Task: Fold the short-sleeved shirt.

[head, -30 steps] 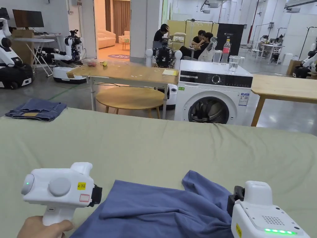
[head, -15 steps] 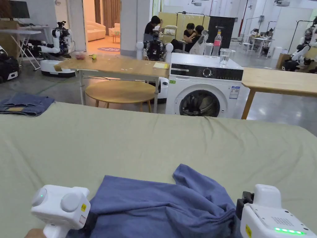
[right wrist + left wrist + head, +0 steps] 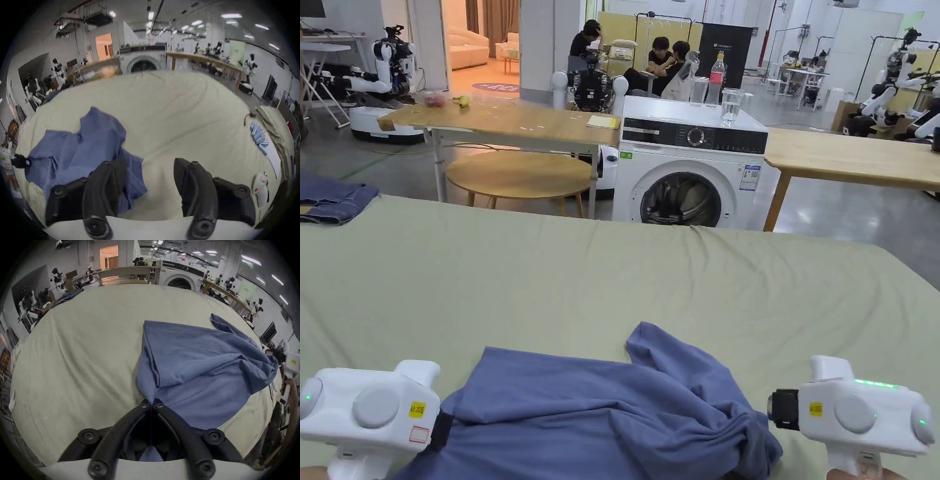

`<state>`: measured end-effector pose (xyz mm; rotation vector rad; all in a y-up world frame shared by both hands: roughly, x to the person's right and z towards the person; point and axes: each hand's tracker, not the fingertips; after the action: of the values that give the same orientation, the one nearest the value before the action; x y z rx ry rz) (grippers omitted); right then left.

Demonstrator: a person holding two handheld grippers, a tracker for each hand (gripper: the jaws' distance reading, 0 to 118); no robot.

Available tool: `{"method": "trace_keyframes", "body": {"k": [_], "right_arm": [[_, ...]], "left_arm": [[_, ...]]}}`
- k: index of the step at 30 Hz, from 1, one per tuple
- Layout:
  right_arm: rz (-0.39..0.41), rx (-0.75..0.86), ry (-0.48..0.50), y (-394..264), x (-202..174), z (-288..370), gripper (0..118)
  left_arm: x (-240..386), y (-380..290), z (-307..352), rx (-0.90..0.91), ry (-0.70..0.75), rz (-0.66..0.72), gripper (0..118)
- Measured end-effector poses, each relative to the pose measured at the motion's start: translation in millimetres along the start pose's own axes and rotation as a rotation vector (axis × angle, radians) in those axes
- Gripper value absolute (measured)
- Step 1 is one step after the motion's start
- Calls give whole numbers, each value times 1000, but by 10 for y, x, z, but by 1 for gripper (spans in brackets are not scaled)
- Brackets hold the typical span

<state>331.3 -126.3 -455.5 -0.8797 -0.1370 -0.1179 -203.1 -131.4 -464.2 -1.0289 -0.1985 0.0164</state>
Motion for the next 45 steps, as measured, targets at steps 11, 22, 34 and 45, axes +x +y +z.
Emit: {"method": "trace_keyframes", "body": {"k": [11, 22, 34, 45], "right_arm": [[77, -120, 47, -242, -231, -328, 26], [74, 135, 32, 30, -161, 340, 0], [40, 425, 4, 902, -104, 1348, 0], [52, 570, -48, 1755, -407, 1867, 0]], "left_arm": [[36, -41, -96, -19, 12, -19, 0], [-41, 151, 364, 152, -17, 9, 0], [-456, 1009, 1585, 418, 59, 39, 0], [-723, 1956, 2327, 558, 134, 49, 0]]}}
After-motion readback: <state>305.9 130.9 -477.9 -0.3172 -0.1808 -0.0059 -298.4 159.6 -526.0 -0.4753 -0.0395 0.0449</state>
